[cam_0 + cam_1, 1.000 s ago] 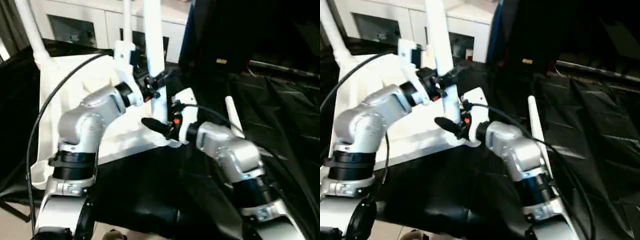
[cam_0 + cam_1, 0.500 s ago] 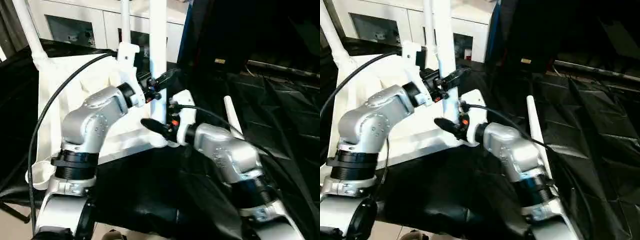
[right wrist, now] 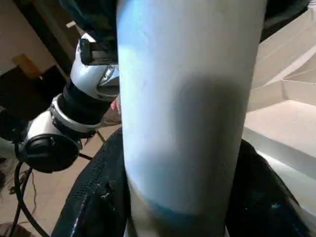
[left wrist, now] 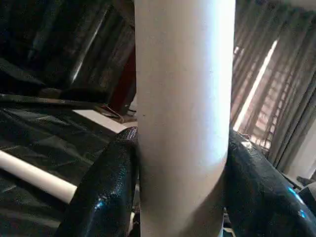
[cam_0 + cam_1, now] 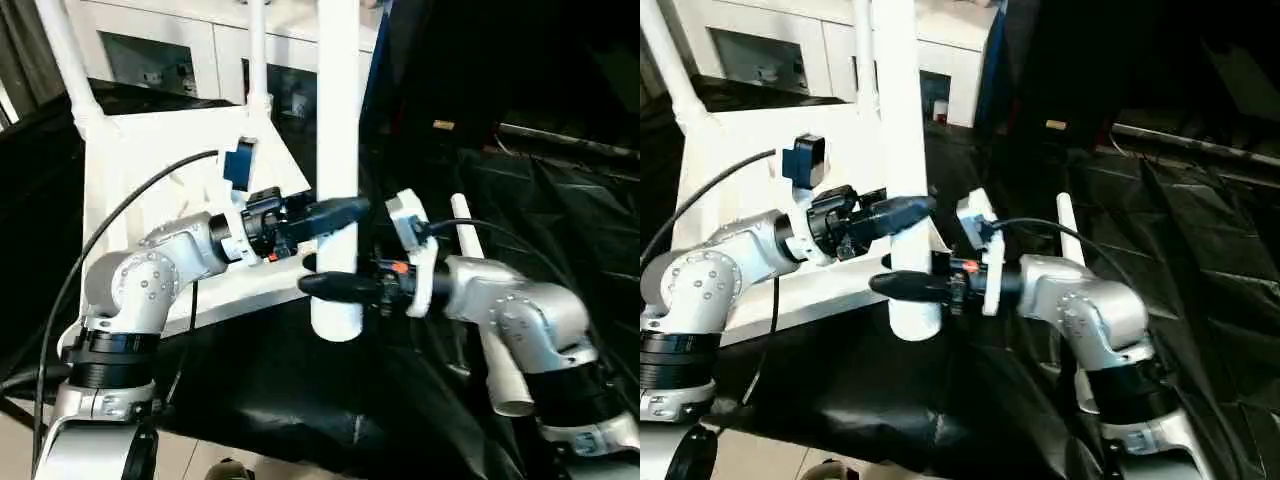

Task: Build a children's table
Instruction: Insert table leg to table base

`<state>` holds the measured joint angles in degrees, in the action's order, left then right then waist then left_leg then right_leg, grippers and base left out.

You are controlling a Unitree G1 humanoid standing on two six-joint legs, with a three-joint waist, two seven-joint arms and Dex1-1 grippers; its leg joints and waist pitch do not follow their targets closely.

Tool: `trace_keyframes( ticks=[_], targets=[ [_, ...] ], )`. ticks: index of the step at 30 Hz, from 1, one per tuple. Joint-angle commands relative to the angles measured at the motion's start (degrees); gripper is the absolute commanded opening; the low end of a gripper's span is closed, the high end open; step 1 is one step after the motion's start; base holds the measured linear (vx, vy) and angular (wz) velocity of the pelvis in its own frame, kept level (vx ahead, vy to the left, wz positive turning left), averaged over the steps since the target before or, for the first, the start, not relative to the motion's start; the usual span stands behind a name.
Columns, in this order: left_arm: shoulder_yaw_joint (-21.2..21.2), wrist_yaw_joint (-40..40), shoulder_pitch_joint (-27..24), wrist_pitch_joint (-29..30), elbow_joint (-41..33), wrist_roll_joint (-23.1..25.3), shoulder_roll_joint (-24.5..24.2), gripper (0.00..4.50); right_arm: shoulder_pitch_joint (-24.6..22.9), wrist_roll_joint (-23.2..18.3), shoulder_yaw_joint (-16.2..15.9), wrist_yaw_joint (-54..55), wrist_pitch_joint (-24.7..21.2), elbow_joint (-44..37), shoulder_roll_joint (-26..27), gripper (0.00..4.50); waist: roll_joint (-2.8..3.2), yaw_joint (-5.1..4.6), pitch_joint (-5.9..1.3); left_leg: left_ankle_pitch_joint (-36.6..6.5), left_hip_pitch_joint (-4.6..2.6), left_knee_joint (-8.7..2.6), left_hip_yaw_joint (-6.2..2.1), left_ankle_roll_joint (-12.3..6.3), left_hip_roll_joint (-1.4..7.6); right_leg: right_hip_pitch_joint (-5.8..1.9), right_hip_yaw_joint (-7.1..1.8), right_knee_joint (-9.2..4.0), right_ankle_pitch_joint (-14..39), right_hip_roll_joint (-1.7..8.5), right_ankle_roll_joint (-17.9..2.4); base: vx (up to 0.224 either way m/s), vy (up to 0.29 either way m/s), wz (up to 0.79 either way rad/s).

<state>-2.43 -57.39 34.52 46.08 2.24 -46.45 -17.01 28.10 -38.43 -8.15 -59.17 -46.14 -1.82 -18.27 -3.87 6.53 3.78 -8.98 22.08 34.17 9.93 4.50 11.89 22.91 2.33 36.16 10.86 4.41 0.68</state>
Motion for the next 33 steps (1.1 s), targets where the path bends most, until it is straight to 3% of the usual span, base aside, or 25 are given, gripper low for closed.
trace_keyframes(
  ticks=[1,6,12,13,17,19,20,23,26,33],
  targets=[
    [-0.81,1.74,1.26,-0.95,2.28,1.92,-0.14,2.15,0.52,-2.06,0.58,-2.39,0.0,-3.19,-0.46,1.94,0.84,-0.02,-4.02,-16.06,-1.48,-4.51,-0.1,4.27,0.94,-2.09,-1.79,-4.77,16.76,2.95,-8.39,0.0,0.0,0.0],
    [-0.96,2.21,1.85,-0.95,2.1,1.75,0.03,1.95,0.3,-1.97,0.16,-2.69,0.16,-3.7,-0.95,1.93,0.68,-0.06,-4.22,-14.18,-1.37,-4.37,-0.05,3.99,0.92,-2.19,-1.74,-4.5,14.03,2.85,-8.89,0.0,0.0,0.0],
    [-0.67,7.04,2.6,-4.67,2.97,5.26,1.41,1.93,0.5,1.73,-1.41,-0.38,2.1,-3.19,-1.33,1.93,0.49,-0.07,-4.34,-12.44,-1.32,-4.19,0.11,3.54,0.94,-2.34,-1.75,-4.38,11.48,2.8,-9.39,0.0,0.0,0.0],
    [-0.63,7.71,2.71,-5.03,2.95,5.74,1.56,1.93,0.61,2.31,-1.64,0.28,2.18,-3.09,-1.3,2.49,0.5,-0.06,-4.31,-12.31,-1.28,-4.2,0.09,3.57,0.96,-2.37,-1.75,-4.32,11.31,2.81,-9.42,0.0,0.0,0.0],
    [-0.79,12.15,3.5,-6.37,2.76,7.95,2.66,1.93,1.24,5.81,-2.67,4.27,3.55,-1.7,-0.36,2.83,0.19,-0.25,-4.26,-12.65,-1.22,-4.15,0.1,3.99,0.9,-2.35,-1.8,-4.54,13.76,2.93,-8.25,0.0,0.0,0.0],
    [-0.52,14.57,3.99,-6.57,2.35,9.48,2.83,1.93,1.55,10.83,-4.07,8.88,7.15,-0.64,0.66,2.98,0.33,-0.3,-4.19,-12.45,-1.18,-4.21,0.0,4.36,0.92,-2.18,-1.81,-4.62,14.96,2.93,-7.33,0.0,0.0,0.0],
    [-0.27,15.7,4.28,-6.82,2.41,10.47,2.81,1.93,1.81,11.83,-3.95,10.79,7.52,0.07,1.29,3.07,0.07,-0.44,-4.22,-12.34,-1.13,-4.22,0.06,4.27,0.87,-2.22,-1.79,-4.63,14.78,2.83,-7.23,0.0,0.0,0.0],
    [0.27,16.54,4.65,-7.49,2.44,11.95,2.65,1.93,2.15,12.31,-3.43,12.33,8.11,1.01,2.24,3.09,0.27,-0.48,-4.31,-12.13,-1.25,-4.17,0.04,4.07,0.88,-2.18,-1.8,-4.48,13.47,2.79,-7.39,0.0,0.0,0.0],
    [2.19,20.35,5.67,-9.64,1.95,16.68,2.24,1.93,3.73,12.17,-0.85,16.27,6.68,2.86,3.94,3.09,0.32,-0.61,-4.36,-11.81,-1.26,-4.18,0.02,3.9,0.9,-2.16,-1.79,-4.33,12.2,2.68,-7.53,0.0,0.0,0.0],
    [2.51,20.67,5.27,-12.5,2.4,17.94,3.23,1.92,5.45,10.42,4.39,21.35,4.66,5.93,7.22,3.09,0.21,-0.64,-4.51,-10.11,-1.18,-4.06,0.17,3.68,0.77,-2.32,-1.75,-4.0,8.91,2.64,-8.31,0.0,0.0,0.0]
  ],
)
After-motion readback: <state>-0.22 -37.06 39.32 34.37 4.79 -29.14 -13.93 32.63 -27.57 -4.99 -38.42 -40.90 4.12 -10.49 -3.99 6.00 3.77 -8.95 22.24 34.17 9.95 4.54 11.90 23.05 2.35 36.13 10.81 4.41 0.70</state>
